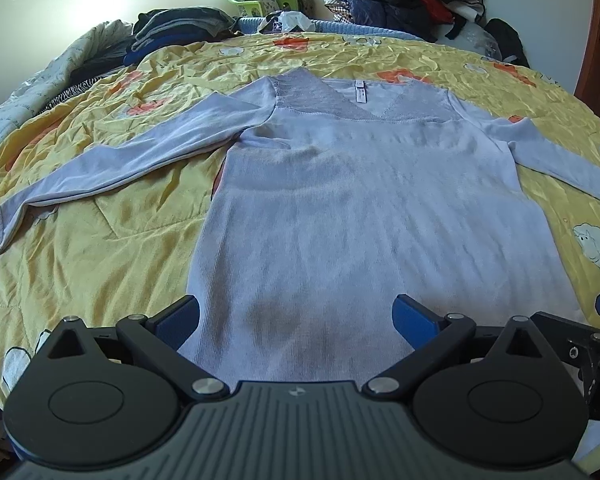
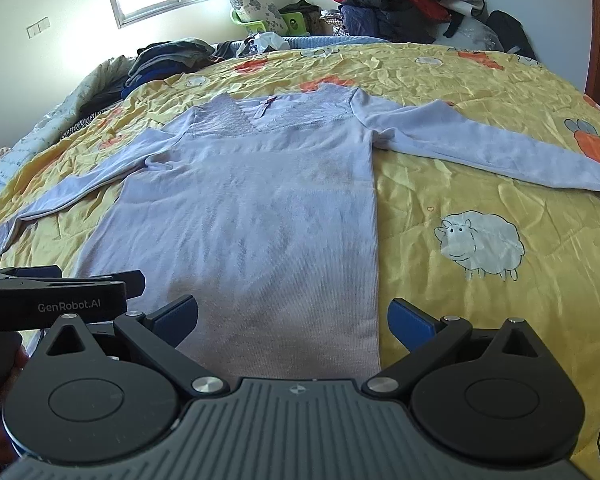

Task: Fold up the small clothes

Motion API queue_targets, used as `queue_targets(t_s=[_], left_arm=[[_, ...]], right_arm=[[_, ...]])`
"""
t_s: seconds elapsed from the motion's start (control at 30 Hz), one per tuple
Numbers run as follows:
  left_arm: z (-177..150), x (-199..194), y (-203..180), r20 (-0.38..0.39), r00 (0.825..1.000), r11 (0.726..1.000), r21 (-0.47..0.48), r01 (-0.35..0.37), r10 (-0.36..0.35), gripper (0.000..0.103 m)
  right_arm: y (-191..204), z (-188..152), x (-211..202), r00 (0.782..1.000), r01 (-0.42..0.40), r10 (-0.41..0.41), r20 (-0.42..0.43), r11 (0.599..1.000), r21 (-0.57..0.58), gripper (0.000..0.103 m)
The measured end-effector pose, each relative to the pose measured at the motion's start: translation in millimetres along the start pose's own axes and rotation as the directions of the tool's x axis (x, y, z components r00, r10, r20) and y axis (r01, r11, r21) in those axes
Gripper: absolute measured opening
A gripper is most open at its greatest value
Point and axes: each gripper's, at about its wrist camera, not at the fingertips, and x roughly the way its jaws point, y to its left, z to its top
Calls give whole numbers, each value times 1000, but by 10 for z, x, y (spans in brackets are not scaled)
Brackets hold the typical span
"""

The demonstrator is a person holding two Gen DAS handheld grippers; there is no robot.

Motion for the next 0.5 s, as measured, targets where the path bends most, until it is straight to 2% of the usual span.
queue_targets(t_s=[0.5], left_arm=[[2,26,-13,-11,1000,1000,7,7,-7,103]], right_arm=[[-63,-16,19,999,-39,39,10,999,31,98]])
